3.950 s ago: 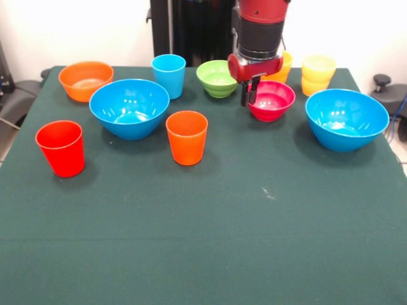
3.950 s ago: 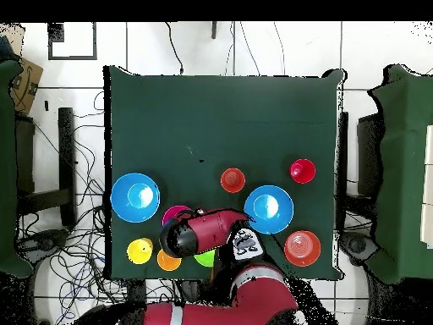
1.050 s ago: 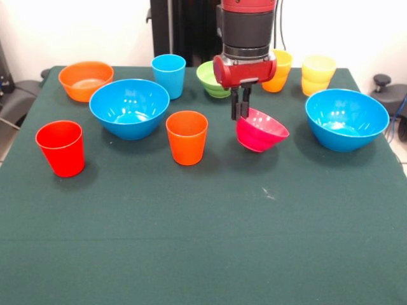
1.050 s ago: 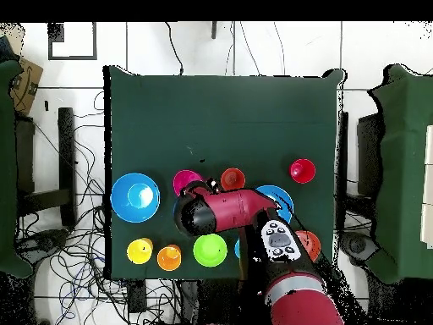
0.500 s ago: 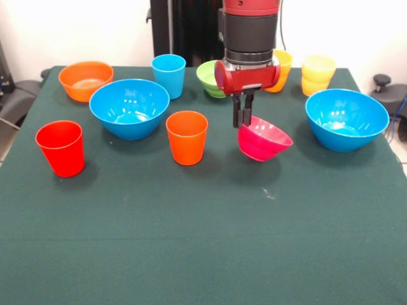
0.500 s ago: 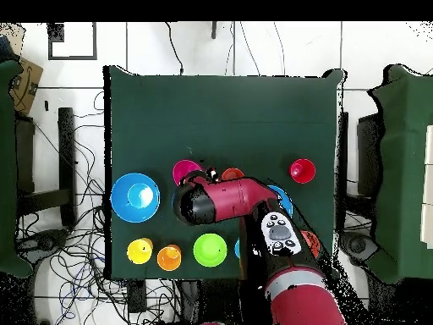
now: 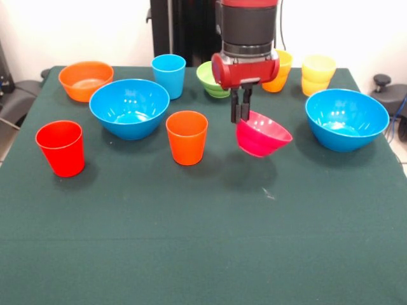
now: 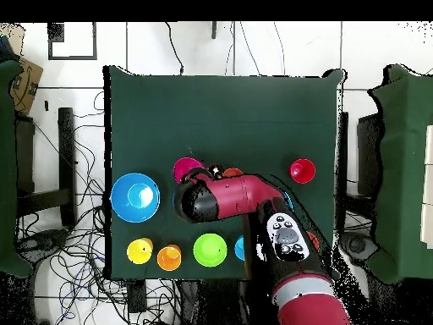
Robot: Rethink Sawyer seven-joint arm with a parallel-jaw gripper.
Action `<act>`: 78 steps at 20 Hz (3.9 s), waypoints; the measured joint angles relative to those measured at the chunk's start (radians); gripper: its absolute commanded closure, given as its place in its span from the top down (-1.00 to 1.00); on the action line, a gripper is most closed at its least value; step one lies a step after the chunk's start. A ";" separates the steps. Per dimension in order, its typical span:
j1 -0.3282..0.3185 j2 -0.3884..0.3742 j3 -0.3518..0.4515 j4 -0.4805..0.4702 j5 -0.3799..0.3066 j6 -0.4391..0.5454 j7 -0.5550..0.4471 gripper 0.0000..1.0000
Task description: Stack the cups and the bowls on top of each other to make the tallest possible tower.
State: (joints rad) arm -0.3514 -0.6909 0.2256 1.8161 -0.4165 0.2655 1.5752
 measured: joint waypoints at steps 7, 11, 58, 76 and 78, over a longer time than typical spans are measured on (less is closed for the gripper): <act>-0.043 -0.080 0.046 0.041 0.002 0.097 0.000 -1.00; -0.077 -0.103 0.077 0.057 0.002 0.132 0.000 -1.00; -0.429 -0.085 0.360 0.072 -0.082 0.277 0.000 -1.00; -0.565 -0.011 0.437 0.074 -0.170 0.295 0.000 -1.00; -0.571 -0.011 0.448 0.075 -0.180 0.299 0.000 -1.00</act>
State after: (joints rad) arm -0.9226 -0.7018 0.6739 1.8907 -0.5968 0.5645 1.5752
